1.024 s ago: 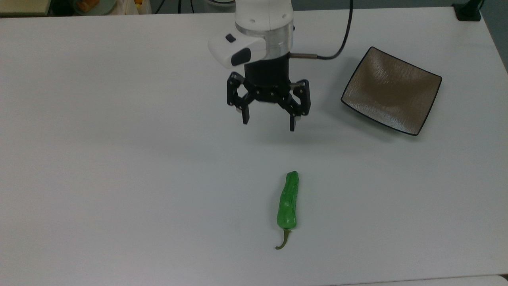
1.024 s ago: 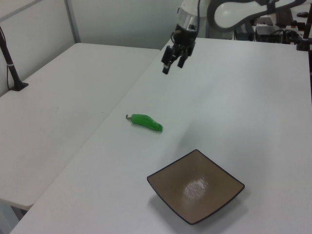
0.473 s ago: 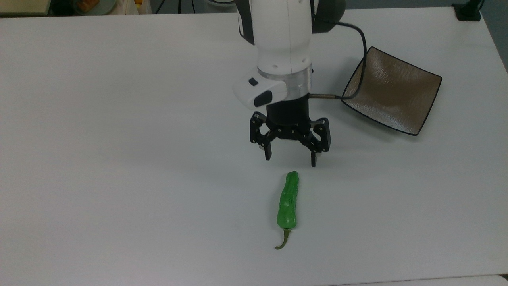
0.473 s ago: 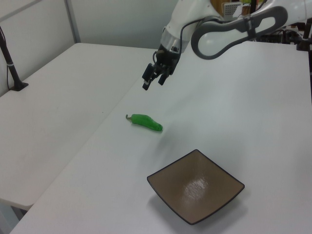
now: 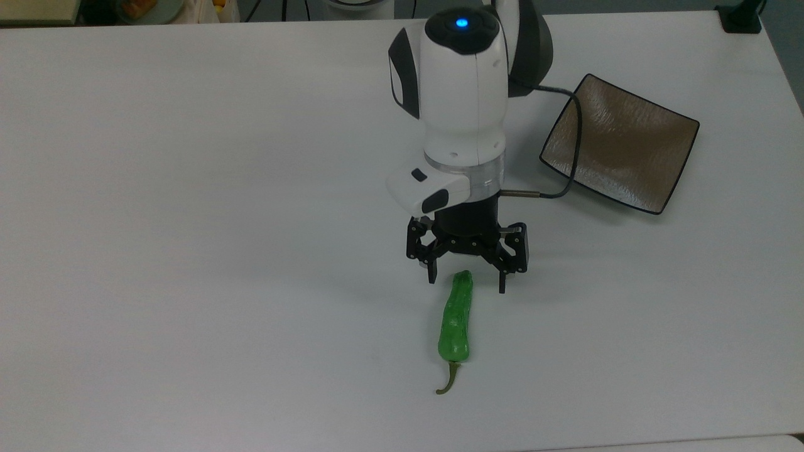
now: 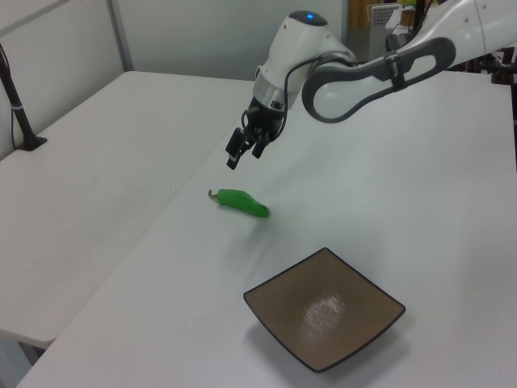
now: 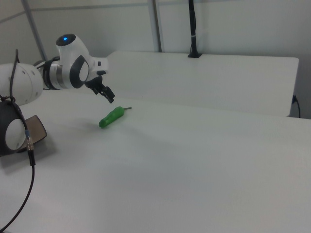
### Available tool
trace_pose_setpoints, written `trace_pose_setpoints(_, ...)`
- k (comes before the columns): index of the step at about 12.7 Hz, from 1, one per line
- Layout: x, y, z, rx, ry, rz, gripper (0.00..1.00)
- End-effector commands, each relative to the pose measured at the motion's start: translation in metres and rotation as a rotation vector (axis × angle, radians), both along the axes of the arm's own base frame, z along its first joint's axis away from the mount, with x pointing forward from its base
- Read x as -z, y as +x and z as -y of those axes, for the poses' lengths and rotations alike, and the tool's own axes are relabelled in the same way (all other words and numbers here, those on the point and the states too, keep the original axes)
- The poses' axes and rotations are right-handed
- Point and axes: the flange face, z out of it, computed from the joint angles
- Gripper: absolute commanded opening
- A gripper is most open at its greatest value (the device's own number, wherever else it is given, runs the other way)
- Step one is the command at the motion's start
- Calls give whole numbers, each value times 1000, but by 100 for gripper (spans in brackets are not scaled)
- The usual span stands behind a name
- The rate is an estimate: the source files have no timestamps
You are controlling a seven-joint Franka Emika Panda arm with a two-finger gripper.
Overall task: Chili peppers are placed on a ceramic plate
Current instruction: 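Move the open gripper over the green chili pepper and lower it, then close the gripper on the green chili pepper's body and lift it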
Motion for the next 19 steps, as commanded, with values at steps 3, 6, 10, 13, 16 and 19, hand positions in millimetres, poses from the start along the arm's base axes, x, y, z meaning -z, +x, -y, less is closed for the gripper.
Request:
trace_pose_setpoints(3, 40, 5, -19, -4, -75, 1, 100)
trace_pose_setpoints(6, 56, 7, -28, 0, -86, 23, 100)
trace_pose_setpoints(10, 82, 7, -32, 9, -127, 17, 100)
trace_pose_setpoints(13, 94, 7, -31, 9, -139, 9, 100)
trace_pose_setpoints(16, 98, 12, -34, 28, -135, 21, 100)
trace_pose_setpoints(19, 108, 14, -36, 41, -159, 32, 70)
